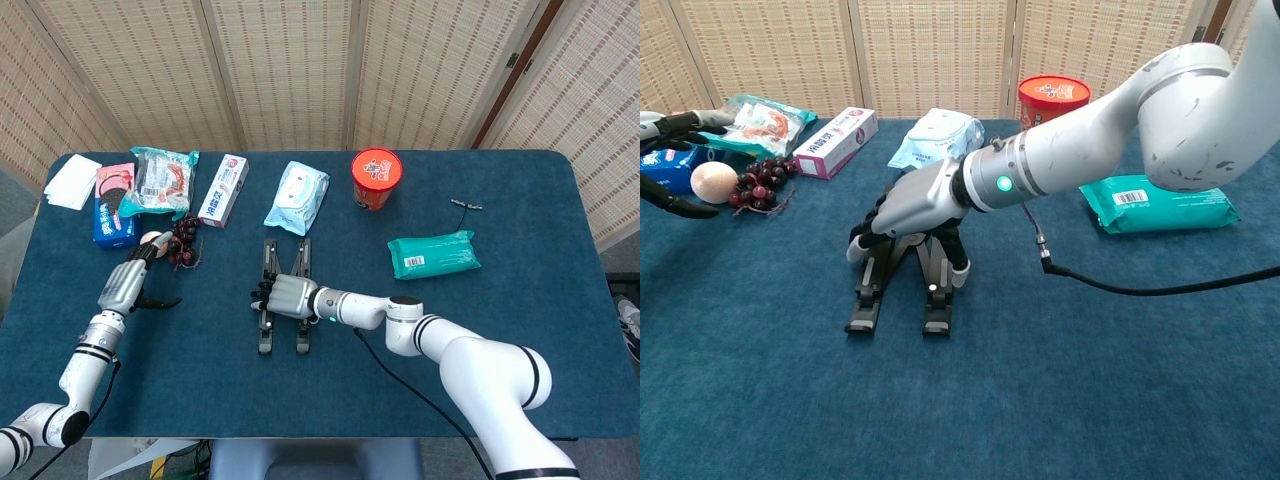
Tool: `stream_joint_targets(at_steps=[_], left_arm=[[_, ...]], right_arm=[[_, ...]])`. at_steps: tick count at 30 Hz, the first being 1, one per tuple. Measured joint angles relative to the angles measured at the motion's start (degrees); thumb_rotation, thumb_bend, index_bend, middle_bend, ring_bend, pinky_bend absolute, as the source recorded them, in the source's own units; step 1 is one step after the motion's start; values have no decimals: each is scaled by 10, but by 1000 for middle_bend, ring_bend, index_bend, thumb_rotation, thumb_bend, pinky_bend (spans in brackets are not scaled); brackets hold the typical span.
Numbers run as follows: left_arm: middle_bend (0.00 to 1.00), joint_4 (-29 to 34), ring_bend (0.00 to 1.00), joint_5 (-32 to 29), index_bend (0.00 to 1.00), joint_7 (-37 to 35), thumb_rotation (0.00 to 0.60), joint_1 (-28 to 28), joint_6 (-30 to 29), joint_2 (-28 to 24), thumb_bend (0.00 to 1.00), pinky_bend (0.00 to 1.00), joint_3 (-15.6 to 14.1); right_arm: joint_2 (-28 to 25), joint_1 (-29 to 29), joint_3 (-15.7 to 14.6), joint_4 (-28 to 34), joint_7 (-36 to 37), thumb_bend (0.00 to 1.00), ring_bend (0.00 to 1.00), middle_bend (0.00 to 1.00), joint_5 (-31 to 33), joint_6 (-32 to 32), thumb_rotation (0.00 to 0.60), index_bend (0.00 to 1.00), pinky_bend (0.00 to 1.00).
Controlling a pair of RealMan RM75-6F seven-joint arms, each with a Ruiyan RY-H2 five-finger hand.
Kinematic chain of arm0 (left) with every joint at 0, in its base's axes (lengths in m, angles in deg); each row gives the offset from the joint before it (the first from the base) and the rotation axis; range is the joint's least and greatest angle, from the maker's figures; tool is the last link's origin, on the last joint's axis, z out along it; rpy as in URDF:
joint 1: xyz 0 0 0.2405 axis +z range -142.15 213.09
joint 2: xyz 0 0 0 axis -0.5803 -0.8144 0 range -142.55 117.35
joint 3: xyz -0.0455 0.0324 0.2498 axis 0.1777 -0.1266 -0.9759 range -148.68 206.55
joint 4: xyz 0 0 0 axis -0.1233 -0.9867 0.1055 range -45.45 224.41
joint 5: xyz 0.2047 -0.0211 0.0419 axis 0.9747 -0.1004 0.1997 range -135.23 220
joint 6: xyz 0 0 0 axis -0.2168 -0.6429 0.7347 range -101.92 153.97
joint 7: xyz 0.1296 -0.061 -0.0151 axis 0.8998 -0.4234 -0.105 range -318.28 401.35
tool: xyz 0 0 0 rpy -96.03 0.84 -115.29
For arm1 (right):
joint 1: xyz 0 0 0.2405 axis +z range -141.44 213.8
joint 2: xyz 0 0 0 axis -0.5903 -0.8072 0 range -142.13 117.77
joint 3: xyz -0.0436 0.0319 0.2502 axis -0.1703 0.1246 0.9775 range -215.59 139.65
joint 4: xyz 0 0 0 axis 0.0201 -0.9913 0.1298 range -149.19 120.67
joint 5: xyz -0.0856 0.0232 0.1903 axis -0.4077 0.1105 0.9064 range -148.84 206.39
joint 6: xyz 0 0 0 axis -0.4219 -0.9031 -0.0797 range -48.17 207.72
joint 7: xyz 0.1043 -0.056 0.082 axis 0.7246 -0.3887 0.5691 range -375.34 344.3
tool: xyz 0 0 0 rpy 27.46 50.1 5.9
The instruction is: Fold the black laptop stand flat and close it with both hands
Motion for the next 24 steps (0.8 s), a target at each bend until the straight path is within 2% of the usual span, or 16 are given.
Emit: stream_joint_targets(at_steps=[7, 19, 24], left_arm=[[64, -2, 67, 3, 0, -5, 600, 2, 0, -1, 120, 60, 0], [60, -4, 66, 9, 0, -10, 600, 2, 0, 1, 120, 60, 0], [59, -6, 66, 10, 0, -11, 600, 2, 1, 2, 120, 60, -1]], right_arm=[[10, 9, -9, -14, 16, 30, 0, 6, 2, 3, 600, 0, 0], [28, 8, -20, -43, 43, 93, 0, 293, 4, -23, 600, 0, 0], [36, 6, -24, -56, 53, 100, 0, 366, 3, -32, 600, 0, 0]])
